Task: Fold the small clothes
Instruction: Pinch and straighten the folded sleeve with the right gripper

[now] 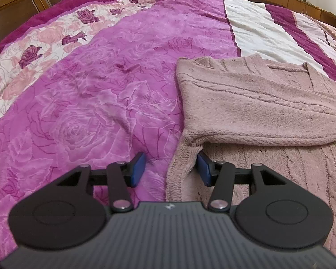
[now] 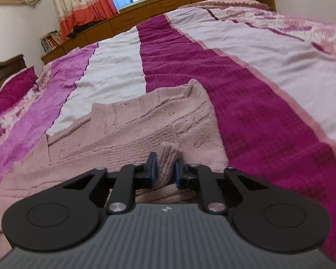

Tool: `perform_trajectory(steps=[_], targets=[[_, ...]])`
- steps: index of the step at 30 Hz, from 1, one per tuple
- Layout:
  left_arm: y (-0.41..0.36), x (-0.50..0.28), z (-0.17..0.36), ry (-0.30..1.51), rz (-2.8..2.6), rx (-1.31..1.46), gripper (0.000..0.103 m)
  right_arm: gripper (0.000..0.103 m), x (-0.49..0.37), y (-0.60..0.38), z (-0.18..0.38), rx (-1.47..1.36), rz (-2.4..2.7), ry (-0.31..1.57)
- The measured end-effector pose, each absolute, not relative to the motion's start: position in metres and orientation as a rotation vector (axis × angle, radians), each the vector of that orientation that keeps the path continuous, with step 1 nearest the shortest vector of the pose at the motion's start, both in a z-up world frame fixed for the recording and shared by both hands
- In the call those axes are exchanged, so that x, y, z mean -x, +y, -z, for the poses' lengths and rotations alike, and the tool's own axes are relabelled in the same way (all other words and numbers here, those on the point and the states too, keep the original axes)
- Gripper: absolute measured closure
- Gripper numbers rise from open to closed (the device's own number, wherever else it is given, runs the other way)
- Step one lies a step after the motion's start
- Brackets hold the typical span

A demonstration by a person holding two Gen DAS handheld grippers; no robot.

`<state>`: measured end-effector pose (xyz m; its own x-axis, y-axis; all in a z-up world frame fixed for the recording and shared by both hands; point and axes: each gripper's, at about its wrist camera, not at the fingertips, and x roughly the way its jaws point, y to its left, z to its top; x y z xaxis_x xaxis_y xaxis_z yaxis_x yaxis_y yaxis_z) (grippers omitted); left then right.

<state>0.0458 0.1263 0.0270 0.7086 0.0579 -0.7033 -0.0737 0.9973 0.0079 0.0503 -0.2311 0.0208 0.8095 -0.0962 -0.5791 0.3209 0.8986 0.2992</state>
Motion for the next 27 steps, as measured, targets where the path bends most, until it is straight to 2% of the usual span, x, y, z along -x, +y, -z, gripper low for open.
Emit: perform_trajectory(steps=[4,11,27], targets=[[0.128,-0.042,-0.03,0.786,-0.077,0.035,0.051,0.061,-0.043,-0.231,-0.03,-0.389,0.239,0.585],[0.133,-0.03,-0.038,0.805,-0.067,0.073,0.051,0.042,-0.011,-0.241,-0.051,-0.381,0.194,0.565],[0.138,0.018,-0.058,0.904,0.014,0.075,0.051,0.042,0.072,-0.26,-0.061,-0.457,0.034,0.726]])
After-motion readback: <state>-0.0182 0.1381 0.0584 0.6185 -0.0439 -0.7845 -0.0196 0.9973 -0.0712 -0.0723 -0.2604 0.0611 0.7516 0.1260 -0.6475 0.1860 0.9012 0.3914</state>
